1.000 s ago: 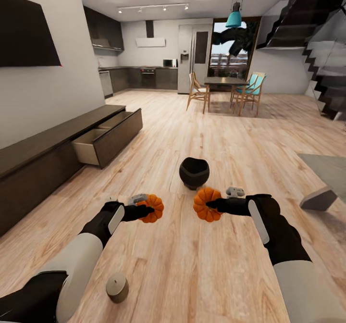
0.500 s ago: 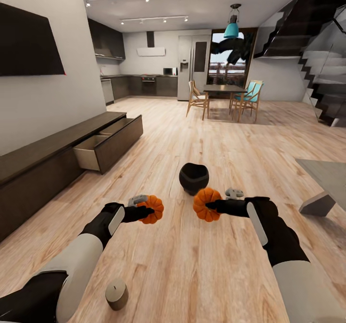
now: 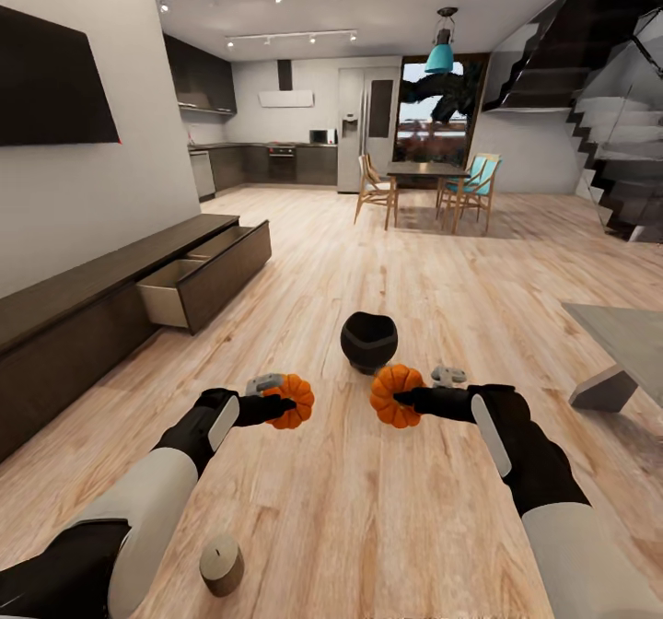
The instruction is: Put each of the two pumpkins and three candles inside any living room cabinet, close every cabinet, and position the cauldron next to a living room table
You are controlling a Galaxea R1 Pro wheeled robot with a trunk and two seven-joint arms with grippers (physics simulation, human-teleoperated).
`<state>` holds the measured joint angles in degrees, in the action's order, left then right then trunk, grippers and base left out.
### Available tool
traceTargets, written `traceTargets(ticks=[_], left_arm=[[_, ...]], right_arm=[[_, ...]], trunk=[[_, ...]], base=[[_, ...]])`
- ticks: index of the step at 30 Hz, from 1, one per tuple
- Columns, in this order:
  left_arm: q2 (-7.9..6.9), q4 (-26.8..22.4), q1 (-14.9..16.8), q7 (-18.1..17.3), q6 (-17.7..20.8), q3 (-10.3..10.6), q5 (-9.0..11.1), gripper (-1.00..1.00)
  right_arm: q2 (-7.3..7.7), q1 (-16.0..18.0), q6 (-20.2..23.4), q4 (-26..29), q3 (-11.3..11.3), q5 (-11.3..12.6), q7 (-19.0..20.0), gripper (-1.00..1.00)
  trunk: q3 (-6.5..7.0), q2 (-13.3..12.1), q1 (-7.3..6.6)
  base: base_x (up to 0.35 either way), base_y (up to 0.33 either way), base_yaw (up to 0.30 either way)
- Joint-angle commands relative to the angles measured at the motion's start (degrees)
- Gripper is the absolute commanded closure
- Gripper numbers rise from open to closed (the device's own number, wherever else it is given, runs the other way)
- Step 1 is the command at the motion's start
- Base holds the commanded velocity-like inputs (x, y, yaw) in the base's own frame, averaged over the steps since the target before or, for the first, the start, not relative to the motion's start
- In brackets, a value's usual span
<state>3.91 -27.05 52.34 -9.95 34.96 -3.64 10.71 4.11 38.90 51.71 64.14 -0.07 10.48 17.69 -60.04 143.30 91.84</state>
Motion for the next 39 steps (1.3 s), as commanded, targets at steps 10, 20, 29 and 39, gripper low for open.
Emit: traceTargets(ticks=[10, 20, 29, 39], left_arm=[[0.10, -0.11, 0.03, -0.07, 0.46, -0.29, -0.16, 1.00], [0.14, -0.08, -0.01, 0.02, 0.38, -0.28, -0.22, 1.00], [0.12, -0.08, 0.03, -0.20, 0.53, -0.32, -0.21, 1.00], [0.06, -0.11, 0.04, -0.35, 0.66, -0.32, -0.18, 1.00]], right_arm=[[0.02, 0.04, 0.23, -0.07, 0.06, -0.01, 0.00, 1.00], [0.02, 0.04, 0.20, -0.08, 0.07, 0.03, 0.04, 1.00], [0.02, 0.04, 0.16, -0.07, 0.07, 0.06, 0.06, 1.00], [0.02, 0.04, 0.18, -0.07, 0.07, 0.06, 0.06, 1.00]], trunk=[[2.04, -1.66, -1.05], [2.49, -2.86, -1.71], [3.34, -4.87, -2.80], [5.13, -8.88, -5.00]], base=[[0.000, 0.000, -0.215], [0.000, 0.000, -0.153], [0.000, 0.000, -0.028], [0.000, 0.000, 0.000]])
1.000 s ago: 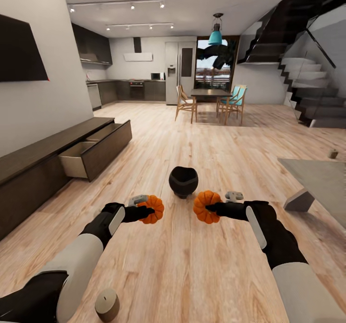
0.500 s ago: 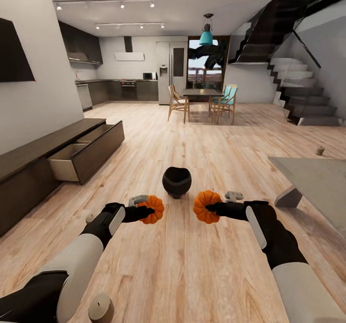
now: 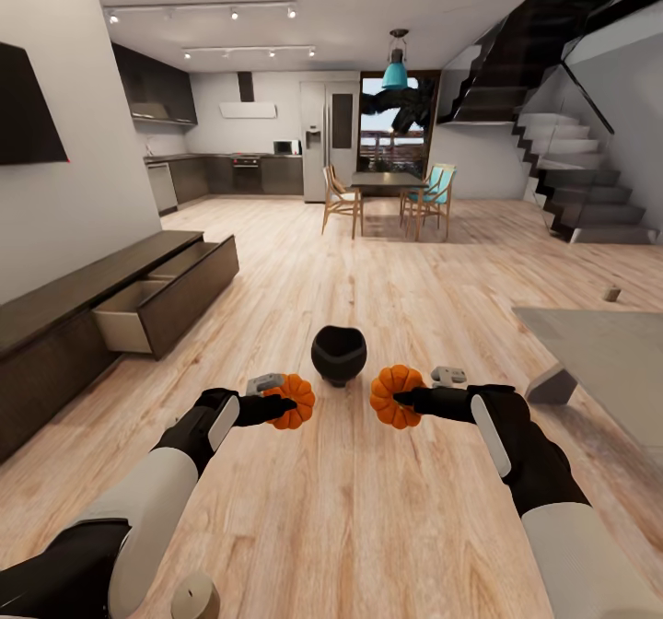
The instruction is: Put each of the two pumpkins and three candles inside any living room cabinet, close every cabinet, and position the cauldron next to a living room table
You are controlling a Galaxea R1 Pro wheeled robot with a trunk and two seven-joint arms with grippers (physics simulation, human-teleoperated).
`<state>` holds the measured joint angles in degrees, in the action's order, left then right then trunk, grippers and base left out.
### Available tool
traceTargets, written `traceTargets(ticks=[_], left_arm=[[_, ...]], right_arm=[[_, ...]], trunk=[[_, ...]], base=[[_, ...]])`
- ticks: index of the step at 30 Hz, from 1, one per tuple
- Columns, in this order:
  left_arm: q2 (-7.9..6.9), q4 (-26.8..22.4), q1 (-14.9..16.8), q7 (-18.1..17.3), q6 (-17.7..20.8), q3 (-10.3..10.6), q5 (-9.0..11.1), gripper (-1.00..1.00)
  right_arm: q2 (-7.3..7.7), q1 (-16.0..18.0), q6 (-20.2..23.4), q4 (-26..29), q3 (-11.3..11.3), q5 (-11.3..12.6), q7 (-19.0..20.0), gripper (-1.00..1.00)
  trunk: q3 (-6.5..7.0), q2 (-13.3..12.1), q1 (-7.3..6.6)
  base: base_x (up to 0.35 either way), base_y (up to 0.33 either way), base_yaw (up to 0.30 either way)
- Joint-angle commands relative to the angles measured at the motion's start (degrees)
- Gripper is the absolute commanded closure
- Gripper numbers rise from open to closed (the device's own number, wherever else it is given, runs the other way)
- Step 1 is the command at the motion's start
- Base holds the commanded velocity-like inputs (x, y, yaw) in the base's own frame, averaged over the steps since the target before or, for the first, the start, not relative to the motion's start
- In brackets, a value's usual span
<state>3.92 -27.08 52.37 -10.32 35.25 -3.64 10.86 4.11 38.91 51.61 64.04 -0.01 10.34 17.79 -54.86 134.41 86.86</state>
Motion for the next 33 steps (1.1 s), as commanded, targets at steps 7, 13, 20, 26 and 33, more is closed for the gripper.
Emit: traceTargets(ticks=[7, 13, 20, 26, 33], left_arm=[[0.06, -0.07, 0.01, 0.12, 0.34, -0.31, -0.31, 1.00], [0.06, -0.07, 0.00, 0.12, 0.34, -0.32, -0.31, 1.00], [0.05, -0.07, -0.01, 0.28, 0.34, -0.31, -0.31, 1.00], [0.07, -0.07, -0.02, 0.29, 0.34, -0.31, -0.31, 1.00], [0.06, -0.07, 0.00, 0.21, 0.34, -0.34, -0.31, 1.00]], right_arm=[[0.02, 0.03, 0.30, 0.04, 0.01, 0.21, -0.01, 1.00], [0.02, 0.03, 0.25, 0.04, 0.01, 0.21, 0.04, 1.00], [0.02, 0.03, 0.24, 0.04, 0.01, 0.21, 0.07, 1.00], [0.02, 0.03, 0.24, 0.04, 0.01, 0.28, 0.15, 1.00], [0.02, 0.03, 0.25, 0.04, 0.01, 0.29, 0.23, 1.00]], trunk=[[1.20, -2.80, -1.55], [2.33, -5.21, -2.87], [4.11, -8.01, -4.41], [5.70, -10.42, -5.73], [7.40, -13.23, -7.26]], base=[[0.000, 0.000, 0.000], [0.000, 0.000, 0.000], [0.000, 0.000, 0.000], [0.000, 0.000, 0.000], [0.000, 0.000, 0.000]])
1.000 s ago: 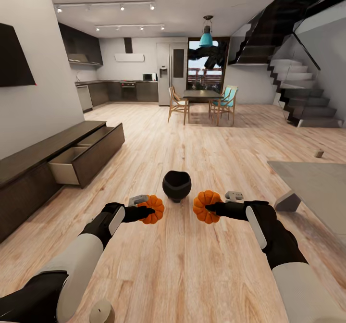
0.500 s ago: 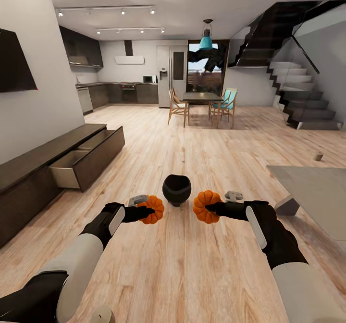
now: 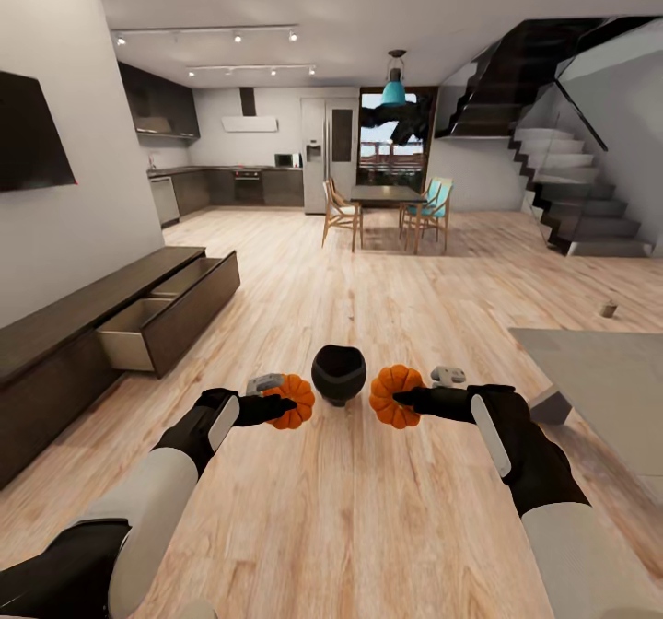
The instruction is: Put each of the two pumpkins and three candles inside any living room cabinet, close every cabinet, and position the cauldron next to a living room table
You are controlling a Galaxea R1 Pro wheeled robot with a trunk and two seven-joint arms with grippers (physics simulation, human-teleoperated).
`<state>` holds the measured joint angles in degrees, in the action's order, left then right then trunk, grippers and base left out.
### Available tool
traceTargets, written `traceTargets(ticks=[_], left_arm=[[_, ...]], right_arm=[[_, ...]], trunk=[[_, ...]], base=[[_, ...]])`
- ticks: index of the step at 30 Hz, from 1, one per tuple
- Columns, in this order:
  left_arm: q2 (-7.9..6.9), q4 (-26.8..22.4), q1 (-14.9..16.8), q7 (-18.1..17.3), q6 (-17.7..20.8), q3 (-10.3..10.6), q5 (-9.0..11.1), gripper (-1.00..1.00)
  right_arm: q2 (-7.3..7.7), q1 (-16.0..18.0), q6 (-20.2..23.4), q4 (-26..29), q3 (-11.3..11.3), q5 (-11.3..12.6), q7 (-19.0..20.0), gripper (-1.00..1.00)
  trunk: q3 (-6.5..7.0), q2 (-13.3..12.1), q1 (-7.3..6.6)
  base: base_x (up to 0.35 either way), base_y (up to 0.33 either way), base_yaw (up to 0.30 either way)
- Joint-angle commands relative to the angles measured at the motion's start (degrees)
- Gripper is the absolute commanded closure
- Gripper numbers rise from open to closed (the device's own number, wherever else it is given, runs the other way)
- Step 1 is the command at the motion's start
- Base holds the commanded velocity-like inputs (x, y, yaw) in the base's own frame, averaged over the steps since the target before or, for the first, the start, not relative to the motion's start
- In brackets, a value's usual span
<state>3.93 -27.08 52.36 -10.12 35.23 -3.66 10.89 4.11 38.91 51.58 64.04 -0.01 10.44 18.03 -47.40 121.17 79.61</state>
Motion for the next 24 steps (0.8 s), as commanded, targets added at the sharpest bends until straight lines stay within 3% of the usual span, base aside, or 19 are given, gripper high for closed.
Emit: traceTargets(ticks=[1, 24], left_arm=[[0.04, -0.07, 0.02, 0.01, 0.36, -0.31, -0.35, 1.00], [0.05, -0.07, 0.02, -0.06, 0.36, -0.30, -0.35, 1.00]], right_arm=[[0.02, 0.03, 0.28, 0.03, 0.01, 0.20, -0.02, 1.00], [0.02, 0.03, 0.61, 0.03, -0.05, 0.20, -0.10, 1.00]], trunk=[[0.14, -0.39, -0.23], [4.36, -9.62, -5.28]], base=[[0.000, 0.000, 0.000], [0.000, 0.000, -0.020]])
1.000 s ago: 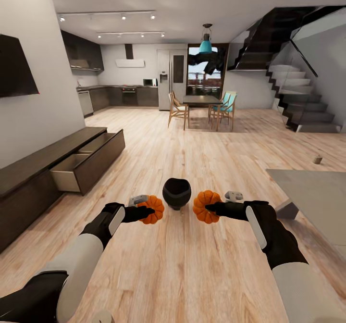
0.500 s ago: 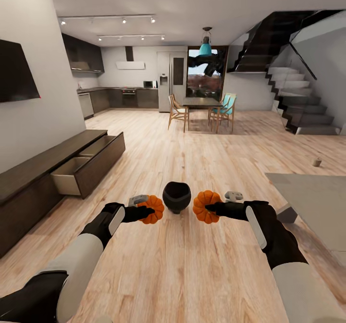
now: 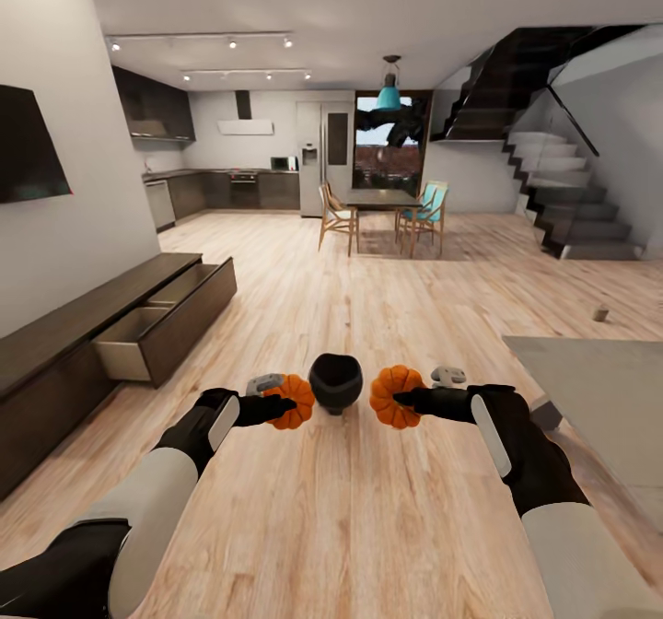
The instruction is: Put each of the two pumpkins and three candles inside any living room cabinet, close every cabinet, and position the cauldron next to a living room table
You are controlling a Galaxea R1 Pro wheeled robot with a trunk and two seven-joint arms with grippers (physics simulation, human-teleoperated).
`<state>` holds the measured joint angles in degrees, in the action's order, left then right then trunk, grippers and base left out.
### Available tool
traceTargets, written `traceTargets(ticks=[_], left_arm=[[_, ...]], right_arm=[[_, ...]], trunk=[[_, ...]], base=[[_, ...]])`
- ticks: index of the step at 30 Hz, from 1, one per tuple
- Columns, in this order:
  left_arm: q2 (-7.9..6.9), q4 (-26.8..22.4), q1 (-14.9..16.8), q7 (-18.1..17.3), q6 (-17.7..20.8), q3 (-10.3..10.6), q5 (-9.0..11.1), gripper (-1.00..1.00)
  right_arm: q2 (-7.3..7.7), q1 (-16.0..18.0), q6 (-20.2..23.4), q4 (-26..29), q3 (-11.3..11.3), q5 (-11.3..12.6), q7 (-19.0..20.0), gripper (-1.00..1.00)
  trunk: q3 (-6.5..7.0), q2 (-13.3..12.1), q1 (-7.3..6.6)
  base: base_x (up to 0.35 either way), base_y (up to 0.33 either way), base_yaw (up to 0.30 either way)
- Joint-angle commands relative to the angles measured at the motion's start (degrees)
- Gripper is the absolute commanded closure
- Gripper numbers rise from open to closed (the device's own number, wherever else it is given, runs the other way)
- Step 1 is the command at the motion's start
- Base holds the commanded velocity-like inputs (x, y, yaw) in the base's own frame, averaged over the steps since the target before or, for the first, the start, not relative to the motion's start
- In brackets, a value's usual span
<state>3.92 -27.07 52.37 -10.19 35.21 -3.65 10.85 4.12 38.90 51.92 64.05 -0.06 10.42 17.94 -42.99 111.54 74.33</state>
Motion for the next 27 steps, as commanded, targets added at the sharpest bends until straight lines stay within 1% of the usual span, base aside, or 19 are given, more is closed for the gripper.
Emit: traceTargets(ticks=[1, 19, 27], left_arm=[[0.06, -0.09, 0.00, 0.00, 0.38, -0.31, -0.30, 1.00], [0.09, -0.09, 0.01, 0.07, 0.38, -0.31, -0.30, 1.00], [0.07, -0.09, 0.01, 0.08, 0.38, -0.31, -0.30, 1.00]], right_arm=[[0.02, 0.04, 0.31, 0.03, -0.01, 0.21, -0.01, 1.00], [0.02, 0.04, 0.25, 0.07, 0.05, 0.30, 0.23, 1.00], [0.02, 0.04, 0.03, 0.11, 0.06, 0.30, 0.34, 1.00]], trunk=[[0.16, -0.39, -0.23], [4.39, -7.61, -4.19], [6.45, -10.82, -5.94]], base=[[0.000, 0.000, -0.196], [0.000, 0.000, -0.227], [0.000, 0.000, -0.187]])
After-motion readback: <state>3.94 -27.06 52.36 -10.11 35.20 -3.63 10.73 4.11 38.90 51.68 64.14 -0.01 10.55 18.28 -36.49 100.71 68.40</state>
